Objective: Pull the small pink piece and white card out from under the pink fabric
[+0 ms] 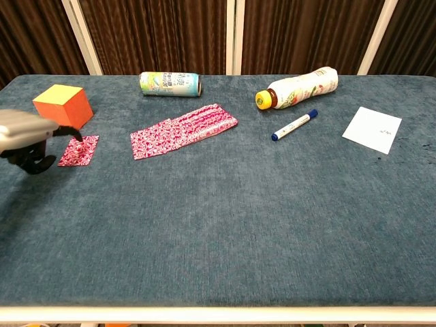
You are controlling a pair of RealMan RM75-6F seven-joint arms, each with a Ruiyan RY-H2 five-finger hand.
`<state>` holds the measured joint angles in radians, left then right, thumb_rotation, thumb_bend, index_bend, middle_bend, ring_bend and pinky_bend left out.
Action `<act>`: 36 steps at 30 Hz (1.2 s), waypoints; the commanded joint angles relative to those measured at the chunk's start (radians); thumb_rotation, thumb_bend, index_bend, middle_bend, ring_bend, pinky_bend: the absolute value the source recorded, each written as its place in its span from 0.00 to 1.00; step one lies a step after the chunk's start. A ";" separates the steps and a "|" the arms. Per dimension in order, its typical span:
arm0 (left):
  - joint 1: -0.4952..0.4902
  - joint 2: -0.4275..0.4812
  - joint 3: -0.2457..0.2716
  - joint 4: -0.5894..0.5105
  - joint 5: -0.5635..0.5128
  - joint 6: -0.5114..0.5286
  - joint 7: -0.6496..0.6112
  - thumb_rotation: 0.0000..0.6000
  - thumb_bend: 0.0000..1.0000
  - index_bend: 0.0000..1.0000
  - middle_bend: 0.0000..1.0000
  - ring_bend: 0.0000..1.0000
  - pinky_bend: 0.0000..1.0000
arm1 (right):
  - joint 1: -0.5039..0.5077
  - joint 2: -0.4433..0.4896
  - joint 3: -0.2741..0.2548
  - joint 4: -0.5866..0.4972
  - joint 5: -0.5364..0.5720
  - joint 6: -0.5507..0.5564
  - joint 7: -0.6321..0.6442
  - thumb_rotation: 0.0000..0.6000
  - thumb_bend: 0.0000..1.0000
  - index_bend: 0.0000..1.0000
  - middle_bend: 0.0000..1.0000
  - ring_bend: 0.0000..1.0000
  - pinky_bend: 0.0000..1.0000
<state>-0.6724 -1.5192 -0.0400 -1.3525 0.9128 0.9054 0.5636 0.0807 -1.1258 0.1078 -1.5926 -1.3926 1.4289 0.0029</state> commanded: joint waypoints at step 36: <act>-0.114 -0.130 -0.019 0.020 -0.006 -0.062 0.069 1.00 0.60 0.16 0.98 0.95 0.96 | 0.006 -0.007 0.009 0.052 0.021 -0.023 0.063 1.00 0.28 0.00 0.00 0.00 0.00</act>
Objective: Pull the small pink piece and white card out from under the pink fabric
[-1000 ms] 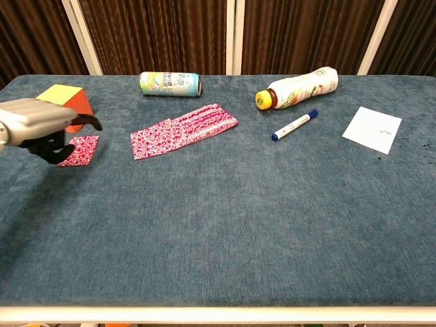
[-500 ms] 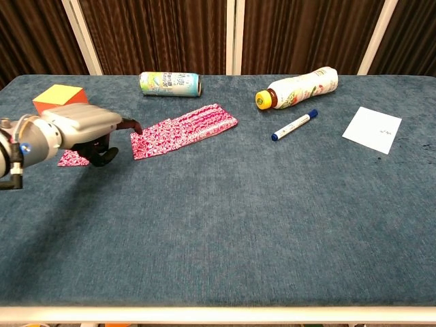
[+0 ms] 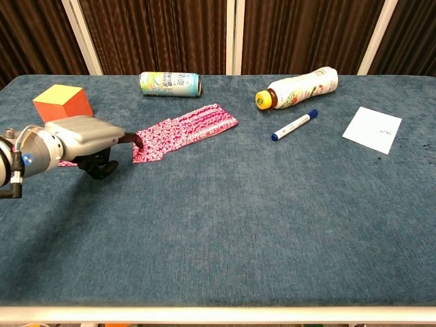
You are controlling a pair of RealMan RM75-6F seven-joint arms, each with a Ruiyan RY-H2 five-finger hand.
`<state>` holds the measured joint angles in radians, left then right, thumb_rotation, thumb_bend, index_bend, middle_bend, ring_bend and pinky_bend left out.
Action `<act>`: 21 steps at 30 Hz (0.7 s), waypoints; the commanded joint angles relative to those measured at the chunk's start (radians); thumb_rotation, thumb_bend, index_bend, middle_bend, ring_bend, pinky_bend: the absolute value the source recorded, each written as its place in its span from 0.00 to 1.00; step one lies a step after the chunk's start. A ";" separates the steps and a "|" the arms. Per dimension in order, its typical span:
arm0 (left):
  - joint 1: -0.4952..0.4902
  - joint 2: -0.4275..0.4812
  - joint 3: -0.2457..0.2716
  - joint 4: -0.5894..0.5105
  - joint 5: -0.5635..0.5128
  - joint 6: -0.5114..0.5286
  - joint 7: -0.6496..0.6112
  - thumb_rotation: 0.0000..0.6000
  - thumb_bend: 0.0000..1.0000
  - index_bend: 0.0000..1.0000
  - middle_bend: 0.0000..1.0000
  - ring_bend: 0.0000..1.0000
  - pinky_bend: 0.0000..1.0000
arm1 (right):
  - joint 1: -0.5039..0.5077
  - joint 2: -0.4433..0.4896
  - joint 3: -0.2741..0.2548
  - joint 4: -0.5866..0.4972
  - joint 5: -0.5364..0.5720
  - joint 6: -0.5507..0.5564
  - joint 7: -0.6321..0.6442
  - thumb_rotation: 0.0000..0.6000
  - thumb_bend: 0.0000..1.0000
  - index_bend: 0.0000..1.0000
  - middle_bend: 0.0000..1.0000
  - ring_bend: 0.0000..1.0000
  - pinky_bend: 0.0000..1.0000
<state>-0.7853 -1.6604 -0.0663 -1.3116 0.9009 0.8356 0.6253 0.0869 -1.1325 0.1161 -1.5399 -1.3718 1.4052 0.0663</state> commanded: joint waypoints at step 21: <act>0.034 0.081 0.121 -0.265 0.082 0.049 0.027 1.00 0.60 0.16 0.98 0.95 0.96 | -0.002 0.005 0.000 -0.004 0.000 0.004 -0.001 1.00 0.28 0.00 0.00 0.00 0.00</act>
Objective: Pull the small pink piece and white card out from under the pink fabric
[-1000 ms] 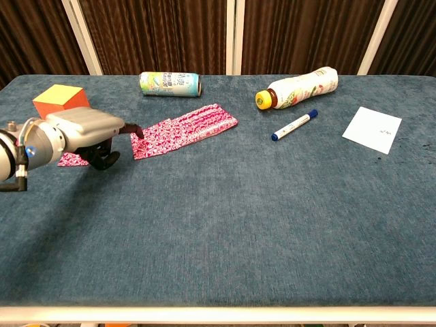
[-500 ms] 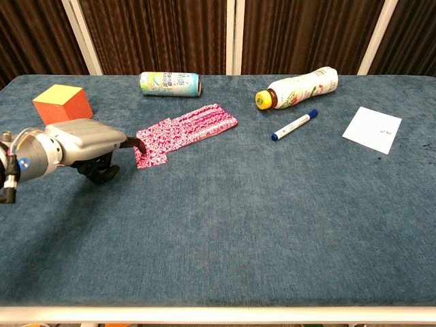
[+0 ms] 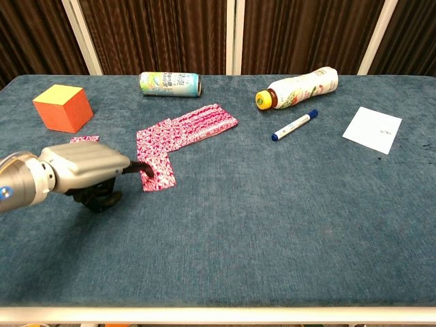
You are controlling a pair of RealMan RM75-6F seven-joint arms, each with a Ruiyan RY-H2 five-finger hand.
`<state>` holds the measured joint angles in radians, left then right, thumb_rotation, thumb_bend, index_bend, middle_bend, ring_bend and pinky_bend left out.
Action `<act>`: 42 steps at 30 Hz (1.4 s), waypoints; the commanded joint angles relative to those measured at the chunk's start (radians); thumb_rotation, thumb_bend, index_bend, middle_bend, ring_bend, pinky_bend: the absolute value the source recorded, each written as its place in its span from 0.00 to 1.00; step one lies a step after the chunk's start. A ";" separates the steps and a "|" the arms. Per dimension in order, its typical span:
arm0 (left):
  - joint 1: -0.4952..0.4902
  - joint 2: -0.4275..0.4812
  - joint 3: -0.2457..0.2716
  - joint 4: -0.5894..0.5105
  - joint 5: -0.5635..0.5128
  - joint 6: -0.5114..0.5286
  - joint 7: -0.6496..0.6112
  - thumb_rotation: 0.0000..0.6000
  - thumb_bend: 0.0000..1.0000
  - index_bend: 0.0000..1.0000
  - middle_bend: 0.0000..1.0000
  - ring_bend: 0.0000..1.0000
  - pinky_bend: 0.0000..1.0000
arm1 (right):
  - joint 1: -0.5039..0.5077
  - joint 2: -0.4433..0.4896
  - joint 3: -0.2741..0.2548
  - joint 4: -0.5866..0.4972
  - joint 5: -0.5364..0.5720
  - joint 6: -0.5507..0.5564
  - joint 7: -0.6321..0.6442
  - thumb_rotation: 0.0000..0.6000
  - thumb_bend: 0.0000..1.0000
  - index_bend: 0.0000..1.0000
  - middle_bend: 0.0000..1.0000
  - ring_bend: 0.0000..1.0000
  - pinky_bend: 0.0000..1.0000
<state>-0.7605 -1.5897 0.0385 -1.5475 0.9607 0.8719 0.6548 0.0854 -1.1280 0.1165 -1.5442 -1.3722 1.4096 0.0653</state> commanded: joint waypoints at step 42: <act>0.553 0.318 0.091 -0.035 0.488 0.800 -0.423 0.88 0.39 0.11 0.00 0.00 0.08 | -0.004 -0.019 -0.002 0.023 -0.014 0.011 0.037 1.00 0.28 0.00 0.00 0.00 0.00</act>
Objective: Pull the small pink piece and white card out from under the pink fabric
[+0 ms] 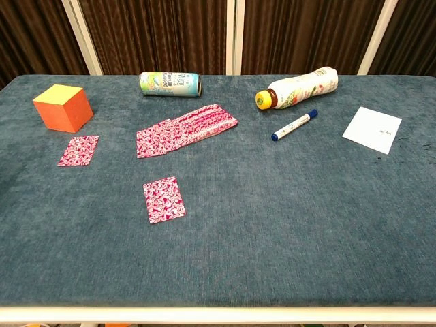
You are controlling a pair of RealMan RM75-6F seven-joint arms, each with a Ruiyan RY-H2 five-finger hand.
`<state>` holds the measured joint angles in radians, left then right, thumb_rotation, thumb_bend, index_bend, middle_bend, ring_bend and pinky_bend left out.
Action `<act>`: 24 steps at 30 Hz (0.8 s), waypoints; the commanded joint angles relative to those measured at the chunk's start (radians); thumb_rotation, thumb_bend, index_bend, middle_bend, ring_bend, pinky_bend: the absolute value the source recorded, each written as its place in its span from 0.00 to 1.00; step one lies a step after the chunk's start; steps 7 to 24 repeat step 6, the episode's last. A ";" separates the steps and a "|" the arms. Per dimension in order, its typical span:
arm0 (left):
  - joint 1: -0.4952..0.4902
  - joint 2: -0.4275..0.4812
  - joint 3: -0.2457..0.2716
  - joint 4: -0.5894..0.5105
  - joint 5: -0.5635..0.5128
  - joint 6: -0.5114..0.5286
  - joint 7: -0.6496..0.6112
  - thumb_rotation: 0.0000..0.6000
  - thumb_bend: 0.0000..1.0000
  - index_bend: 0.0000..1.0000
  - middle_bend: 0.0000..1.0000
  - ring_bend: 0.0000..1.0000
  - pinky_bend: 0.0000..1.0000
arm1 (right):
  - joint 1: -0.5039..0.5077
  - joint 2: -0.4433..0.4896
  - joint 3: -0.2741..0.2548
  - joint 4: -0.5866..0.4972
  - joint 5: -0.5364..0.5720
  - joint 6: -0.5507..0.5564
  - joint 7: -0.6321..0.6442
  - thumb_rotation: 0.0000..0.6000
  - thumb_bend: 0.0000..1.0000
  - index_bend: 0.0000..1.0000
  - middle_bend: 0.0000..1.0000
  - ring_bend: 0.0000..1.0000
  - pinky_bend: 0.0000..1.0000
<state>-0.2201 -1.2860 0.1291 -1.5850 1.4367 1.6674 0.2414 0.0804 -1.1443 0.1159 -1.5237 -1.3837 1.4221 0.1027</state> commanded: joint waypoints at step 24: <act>0.039 0.026 0.003 0.003 0.031 -0.030 -0.033 0.91 0.37 0.11 0.00 0.00 0.08 | -0.003 -0.009 -0.007 0.009 -0.014 0.009 -0.002 1.00 0.28 0.00 0.00 0.00 0.00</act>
